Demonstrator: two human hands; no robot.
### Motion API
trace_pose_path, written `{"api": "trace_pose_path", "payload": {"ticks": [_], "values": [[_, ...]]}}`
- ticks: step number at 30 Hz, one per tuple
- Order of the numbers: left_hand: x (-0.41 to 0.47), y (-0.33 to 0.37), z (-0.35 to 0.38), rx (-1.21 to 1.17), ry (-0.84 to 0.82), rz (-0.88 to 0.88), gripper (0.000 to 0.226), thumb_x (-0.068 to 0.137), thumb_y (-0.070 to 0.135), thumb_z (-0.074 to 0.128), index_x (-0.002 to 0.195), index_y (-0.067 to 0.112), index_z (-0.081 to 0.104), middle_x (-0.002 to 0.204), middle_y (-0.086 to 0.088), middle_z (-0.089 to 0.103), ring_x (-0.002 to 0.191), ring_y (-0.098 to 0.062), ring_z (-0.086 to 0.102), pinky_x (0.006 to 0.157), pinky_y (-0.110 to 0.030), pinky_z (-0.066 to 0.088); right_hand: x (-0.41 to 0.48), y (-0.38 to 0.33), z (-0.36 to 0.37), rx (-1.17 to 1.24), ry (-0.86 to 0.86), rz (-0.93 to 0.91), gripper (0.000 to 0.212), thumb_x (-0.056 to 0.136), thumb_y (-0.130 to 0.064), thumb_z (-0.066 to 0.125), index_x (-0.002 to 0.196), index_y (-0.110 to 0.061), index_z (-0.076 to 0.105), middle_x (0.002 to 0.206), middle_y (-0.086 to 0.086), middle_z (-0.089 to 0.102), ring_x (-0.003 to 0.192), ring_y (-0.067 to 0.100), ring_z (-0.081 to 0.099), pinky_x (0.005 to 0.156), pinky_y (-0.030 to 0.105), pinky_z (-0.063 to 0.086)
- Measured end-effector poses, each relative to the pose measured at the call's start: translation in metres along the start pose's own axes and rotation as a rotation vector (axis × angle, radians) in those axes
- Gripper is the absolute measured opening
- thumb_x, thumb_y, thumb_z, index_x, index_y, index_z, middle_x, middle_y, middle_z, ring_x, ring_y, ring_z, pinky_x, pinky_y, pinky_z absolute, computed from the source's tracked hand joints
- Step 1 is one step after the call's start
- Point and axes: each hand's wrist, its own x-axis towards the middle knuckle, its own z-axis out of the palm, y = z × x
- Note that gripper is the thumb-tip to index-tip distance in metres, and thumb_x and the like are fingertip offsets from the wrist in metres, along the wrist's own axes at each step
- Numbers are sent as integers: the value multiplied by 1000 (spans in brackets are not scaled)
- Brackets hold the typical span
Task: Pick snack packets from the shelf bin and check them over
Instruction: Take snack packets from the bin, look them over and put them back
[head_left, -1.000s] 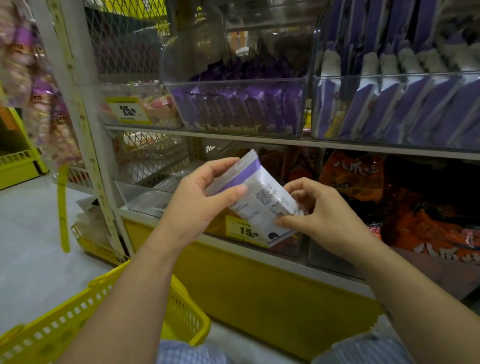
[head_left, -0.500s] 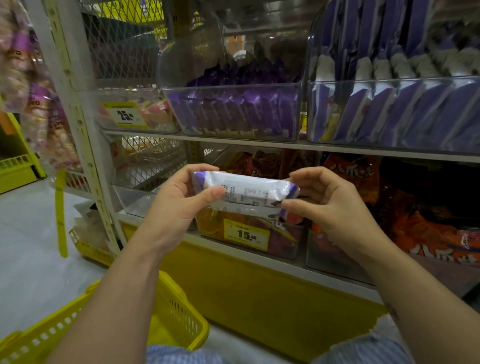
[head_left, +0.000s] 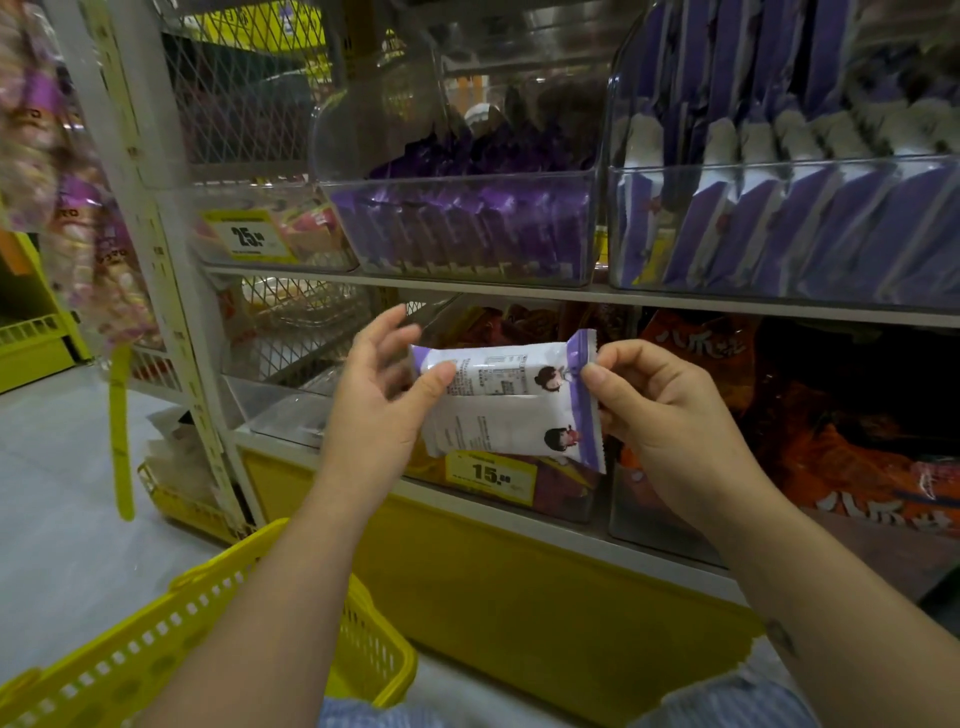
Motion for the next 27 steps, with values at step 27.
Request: {"api": "trace_pose_path", "payload": {"ticks": [27], "values": [[-18,5,33,696,-29,814,13,90,18,58,86,10,68,91,0,64,91,-12,54,105,-46,39,-9,-6,20,-124,-24,-24,48,72,-52,64,117,-40,51,101,-10,72,87,-1,68,65,16,52]]}}
